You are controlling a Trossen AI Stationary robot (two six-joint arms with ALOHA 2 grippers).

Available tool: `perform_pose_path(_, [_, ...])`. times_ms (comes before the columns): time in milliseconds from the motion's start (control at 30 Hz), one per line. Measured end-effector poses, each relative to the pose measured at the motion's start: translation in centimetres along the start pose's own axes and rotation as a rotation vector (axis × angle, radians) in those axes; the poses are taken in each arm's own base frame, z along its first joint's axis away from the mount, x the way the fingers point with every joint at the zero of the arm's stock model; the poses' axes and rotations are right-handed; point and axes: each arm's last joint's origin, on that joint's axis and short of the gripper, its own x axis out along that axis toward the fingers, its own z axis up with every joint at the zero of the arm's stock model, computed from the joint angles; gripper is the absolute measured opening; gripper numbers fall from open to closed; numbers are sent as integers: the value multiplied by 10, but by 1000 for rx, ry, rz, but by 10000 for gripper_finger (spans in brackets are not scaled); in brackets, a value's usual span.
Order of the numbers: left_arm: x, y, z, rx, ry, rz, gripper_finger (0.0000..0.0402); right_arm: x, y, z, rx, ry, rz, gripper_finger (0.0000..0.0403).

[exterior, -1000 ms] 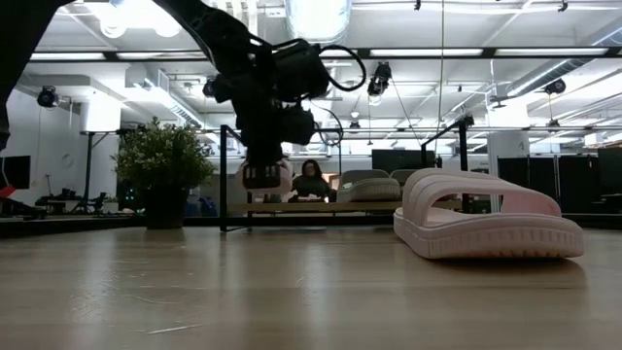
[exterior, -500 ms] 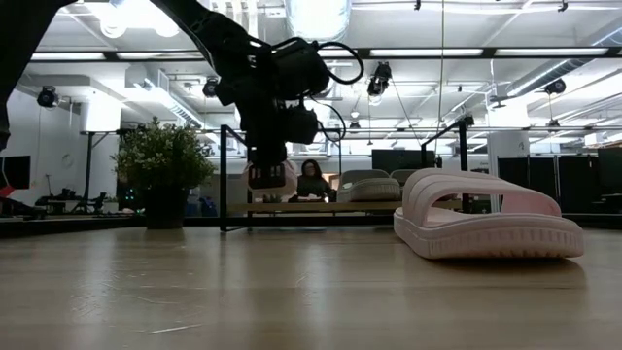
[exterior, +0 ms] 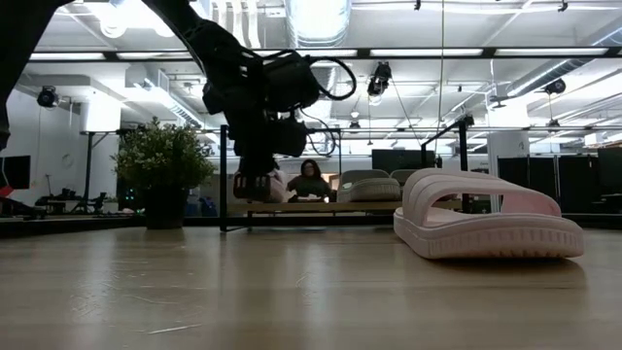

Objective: Pick and place slides into the shelf
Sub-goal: Put the left pink slipper on the shelf

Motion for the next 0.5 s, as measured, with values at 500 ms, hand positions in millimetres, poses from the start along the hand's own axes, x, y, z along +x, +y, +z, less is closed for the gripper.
perform_pose_path(500, [9,3,-2,-47,-5,-28,0,0,0,0,-2,-2,-7,13])
